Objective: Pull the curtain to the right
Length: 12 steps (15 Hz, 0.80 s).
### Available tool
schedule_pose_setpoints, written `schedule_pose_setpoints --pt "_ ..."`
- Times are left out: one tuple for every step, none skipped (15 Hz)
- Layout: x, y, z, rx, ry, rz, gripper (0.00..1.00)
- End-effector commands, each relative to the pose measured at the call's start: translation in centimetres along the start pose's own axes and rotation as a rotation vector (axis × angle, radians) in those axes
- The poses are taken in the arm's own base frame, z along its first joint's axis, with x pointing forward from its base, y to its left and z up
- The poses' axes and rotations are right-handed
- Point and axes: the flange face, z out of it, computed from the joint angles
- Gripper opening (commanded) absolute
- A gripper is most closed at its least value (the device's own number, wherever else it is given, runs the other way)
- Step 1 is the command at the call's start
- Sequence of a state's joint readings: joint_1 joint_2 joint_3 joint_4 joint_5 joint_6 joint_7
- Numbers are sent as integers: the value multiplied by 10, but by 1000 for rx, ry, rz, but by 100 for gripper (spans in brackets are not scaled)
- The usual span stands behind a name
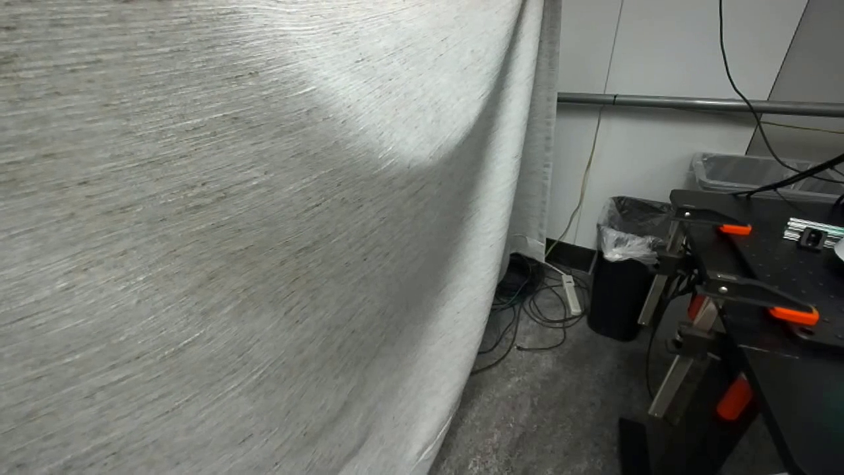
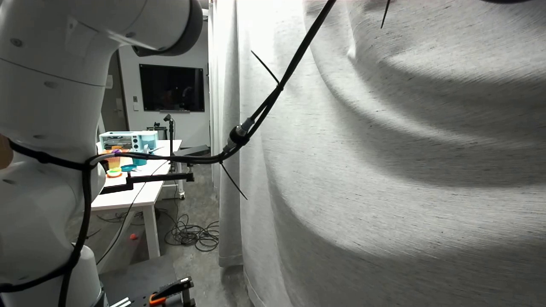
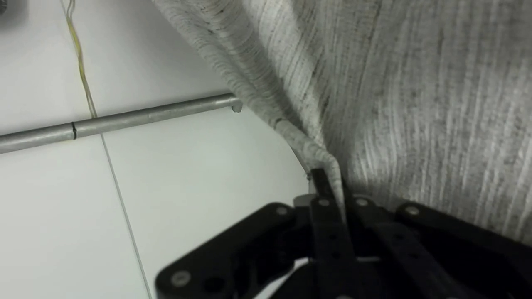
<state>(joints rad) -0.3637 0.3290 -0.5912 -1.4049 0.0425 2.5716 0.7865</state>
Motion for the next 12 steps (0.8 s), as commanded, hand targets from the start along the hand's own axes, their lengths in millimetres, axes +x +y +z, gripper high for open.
schedule_pose_setpoints --pt "14 -6 -4 -10 25 18 1" --pt "15 -6 -4 -11 25 11 1" --pt "15 -6 -4 -12 24 6 1" --pt "15 -6 -4 -11 23 -1 1" --pt "15 -6 -4 -12 22 -7 1" --pt "15 -5 -4 -13 21 -13 1" --pt "15 -5 -4 -14 20 -15 1" --pt "15 -5 -4 -15 17 -20 1" --pt "15 -5 -5 -14 11 -26 1" --pt "15 -5 -4 -17 9 -32 1" --pt "15 -4 -4 -19 7 -39 1" --pt "15 -4 -4 -20 9 -43 1"
